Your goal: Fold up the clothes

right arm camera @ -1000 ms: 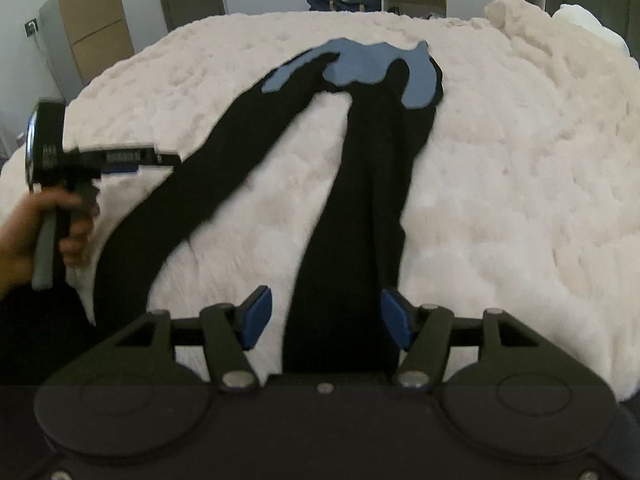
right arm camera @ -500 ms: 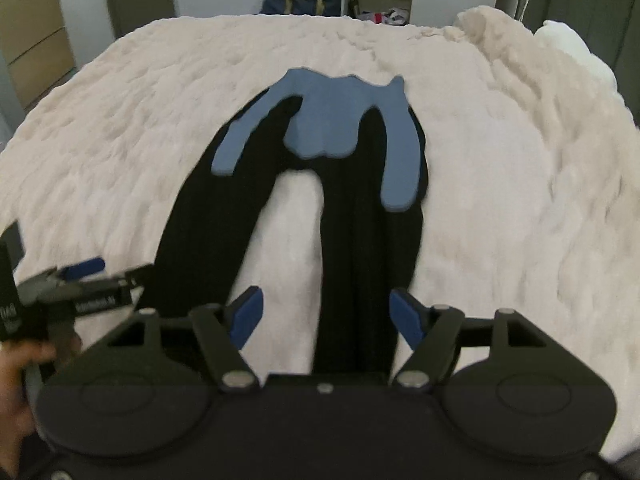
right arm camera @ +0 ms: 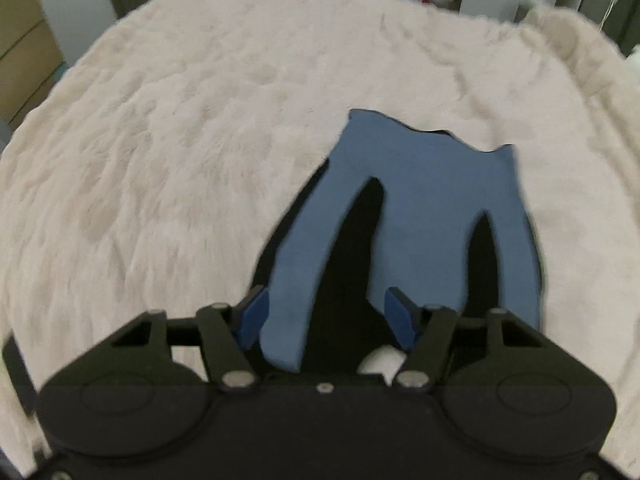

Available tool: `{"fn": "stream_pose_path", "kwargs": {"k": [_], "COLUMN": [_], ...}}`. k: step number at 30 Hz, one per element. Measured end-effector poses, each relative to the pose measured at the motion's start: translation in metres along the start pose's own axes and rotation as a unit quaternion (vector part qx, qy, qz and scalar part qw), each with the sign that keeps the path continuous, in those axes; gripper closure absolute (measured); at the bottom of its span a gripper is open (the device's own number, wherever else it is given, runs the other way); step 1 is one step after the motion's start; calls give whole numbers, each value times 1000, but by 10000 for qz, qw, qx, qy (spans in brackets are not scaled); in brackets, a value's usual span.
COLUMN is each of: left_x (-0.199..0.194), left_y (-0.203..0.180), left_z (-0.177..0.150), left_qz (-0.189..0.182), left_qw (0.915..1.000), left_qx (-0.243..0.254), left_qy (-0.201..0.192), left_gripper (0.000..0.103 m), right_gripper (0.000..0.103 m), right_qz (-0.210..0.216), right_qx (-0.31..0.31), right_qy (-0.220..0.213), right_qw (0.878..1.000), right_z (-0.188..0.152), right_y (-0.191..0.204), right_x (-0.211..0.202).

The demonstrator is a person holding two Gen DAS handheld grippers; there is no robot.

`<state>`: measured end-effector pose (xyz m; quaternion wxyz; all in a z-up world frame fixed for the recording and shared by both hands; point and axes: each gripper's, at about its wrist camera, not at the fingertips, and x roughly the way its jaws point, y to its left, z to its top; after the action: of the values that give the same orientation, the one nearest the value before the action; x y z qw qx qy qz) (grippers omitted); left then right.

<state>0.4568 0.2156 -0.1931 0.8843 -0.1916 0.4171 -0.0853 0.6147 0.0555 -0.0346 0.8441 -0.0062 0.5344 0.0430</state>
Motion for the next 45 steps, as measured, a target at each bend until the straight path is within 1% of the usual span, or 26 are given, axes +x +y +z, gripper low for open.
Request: {"fn": "stream_pose_path", "kwargs": {"k": [1, 3, 4, 7, 9, 11, 12, 14, 15, 16, 17, 18, 19, 20, 22, 25, 29, 31, 33, 35, 37, 40, 41, 42, 43, 45], "left_x": [1, 6, 6, 6, 6, 8, 10, 16, 20, 23, 26, 27, 28, 29, 29, 27, 9, -13, -30, -37, -33, -25, -25, -25, -26, -26], "left_y": [5, 9, 9, 7, 9, 11, 12, 13, 12, 10, 7, 5, 3, 1, 0, -4, -17, -31, -42, -52, -61, -84, -97, -107, -114, -142], "left_z": [0, 1, 1, 2, 1, -1, -2, -6, -9, -12, -16, -18, -21, -24, -27, -30, -25, -24, -32, -40, -46, -47, -47, -48, -48, -51], "left_qz": [34, -50, -74, -130, -333, -645, -771, -989, -1015, -1005, -985, -970, -967, -982, -1055, -1073, -1137, -1178, -1273, -1269, -1444, -1630, -1713, -1785, -1837, -1896], "left_qw": [10000, 9998, 9997, 9998, 9991, 9971, 9958, 9929, 9921, 9918, 9919, 9919, 9922, 9922, 9917, 9923, 9928, 9910, 9876, 9865, 9852, 9813, 9791, 9776, 9763, 9726], "left_qx": [-53, -136, -127, -49, -97, -192, -244, -329, -337, -332, -306, -278, -206, -157, -194, -192, 159, 617, 911, 1038, 914, 989, 1056, 1071, 1091, 1277], "left_qy": [17, 152, 170, 174, 250, 367, 423, 569, 660, 713, 748, 765, 759, 748, 704, 587, 334, 146, 72, 29, 154, 251, 284, 322, 352, 422], "left_gripper": [3, 3, 3, 3, 3, 3, 5, 12, 18, 32, 39, 55, 71, 77, 90, 97, 99, 101, 101, 101, 101, 101, 101, 101, 101, 101], "right_gripper": [41, 41, 42, 42, 43, 48, 50, 54, 55, 59, 67, 71, 85, 98, 99, 100, 100, 100, 100, 100, 100, 101, 101, 101, 101, 101], "right_qz": [-74, -395, -437, -826, -904, -1027, -1159, -1281, -1344, -1408, -1496, -1562, -1597, -1632, -1629, -1495, -1145, -928, -807, -532, -339, -184, -47, -30, 79, 152], "right_qx": [68, 138, 147, 341, 391, 429, 413, 337, 291, 244, 161, 64, 11, -41, -144, -245, -289, -339, -347, -399, -456, -486, -452, -455, -437, -487], "right_qy": [97, 274, 290, 431, 494, 627, 727, 864, 927, 990, 1047, 1087, 1087, 1087, 1039, 923, 660, 549, 517, 427, 334, 236, 144, 143, 105, 88], "right_qw": [9999, 9987, 9985, 9951, 9939, 9918, 9897, 9874, 9861, 9848, 9831, 9817, 9812, 9806, 9811, 9841, 9908, 9936, 9948, 9969, 9978, 9984, 9989, 9989, 9990, 9987], "right_z": [16, 55, 59, 95, 104, 115, 117, 118, 116, 115, 112, 109, 108, 107, 105, 104, 108, 110, 113, 109, 105, 102, 99, 104, 102, 101], "right_y": [5, 18, 18, 25, 26, 28, 29, 30, 30, 30, 30, 30, 29, 29, 26, 18, -2, -19, -26, -42, -54, -66, -82, -85, -104, -127], "right_x": [21, 71, 75, 130, 146, 171, 184, 197, 203, 209, 216, 220, 220, 220, 215, 198, 158, 134, 122, 101, 84, 69, 60, 64, 56, 51]}}
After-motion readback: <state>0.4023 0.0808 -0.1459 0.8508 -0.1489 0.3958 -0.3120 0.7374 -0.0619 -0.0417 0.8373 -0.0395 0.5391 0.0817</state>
